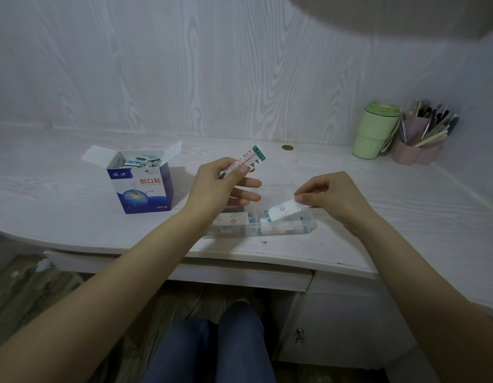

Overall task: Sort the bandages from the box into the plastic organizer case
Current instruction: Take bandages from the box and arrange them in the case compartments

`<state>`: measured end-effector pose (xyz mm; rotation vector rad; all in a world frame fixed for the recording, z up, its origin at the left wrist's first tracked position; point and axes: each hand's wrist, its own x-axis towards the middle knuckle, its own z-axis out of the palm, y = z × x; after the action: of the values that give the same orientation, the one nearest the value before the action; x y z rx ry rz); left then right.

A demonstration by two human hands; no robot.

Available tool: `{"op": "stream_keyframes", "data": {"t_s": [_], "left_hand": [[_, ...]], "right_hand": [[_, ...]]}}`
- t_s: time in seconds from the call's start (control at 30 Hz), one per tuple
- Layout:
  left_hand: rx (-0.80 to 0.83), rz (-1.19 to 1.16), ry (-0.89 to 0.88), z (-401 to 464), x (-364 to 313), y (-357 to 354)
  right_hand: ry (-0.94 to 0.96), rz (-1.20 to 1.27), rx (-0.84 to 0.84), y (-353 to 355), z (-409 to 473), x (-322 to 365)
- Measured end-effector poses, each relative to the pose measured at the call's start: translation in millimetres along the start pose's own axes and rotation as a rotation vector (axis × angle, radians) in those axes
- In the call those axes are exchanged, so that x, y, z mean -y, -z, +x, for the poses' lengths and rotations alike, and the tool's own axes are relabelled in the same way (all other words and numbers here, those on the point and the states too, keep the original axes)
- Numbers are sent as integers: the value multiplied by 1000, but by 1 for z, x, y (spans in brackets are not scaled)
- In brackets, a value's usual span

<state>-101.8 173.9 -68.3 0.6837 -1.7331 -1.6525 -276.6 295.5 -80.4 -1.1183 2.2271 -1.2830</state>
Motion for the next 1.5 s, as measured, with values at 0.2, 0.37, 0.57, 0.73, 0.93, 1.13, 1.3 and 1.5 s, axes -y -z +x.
{"op": "stream_keyframes", "data": {"t_s": [0.2,0.37,0.57,0.73,0.93,1.13,1.3,1.5], "left_hand": [[-4,23,-6,0,1,-3],[0,28,-11,-1,0,-2],[8,36,-5,0,1,-3],[15,46,23,-1,0,-2],[136,129,74,-4,-3,7],[79,213,56,2,-7,26],[-38,592,-121,17,-1,54],[2,1030,-122,26,16,63]], "right_hand": [[97,-268,-6,-22,-1,3],[172,-447,47,-29,-3,4],[297,-573,127,-28,-2,5],[277,-460,183,-26,1,8],[148,419,165,-21,-1,37],[157,358,27,-41,12,47],[121,180,19,-65,18,45],[157,-175,7,-87,25,46]]}}
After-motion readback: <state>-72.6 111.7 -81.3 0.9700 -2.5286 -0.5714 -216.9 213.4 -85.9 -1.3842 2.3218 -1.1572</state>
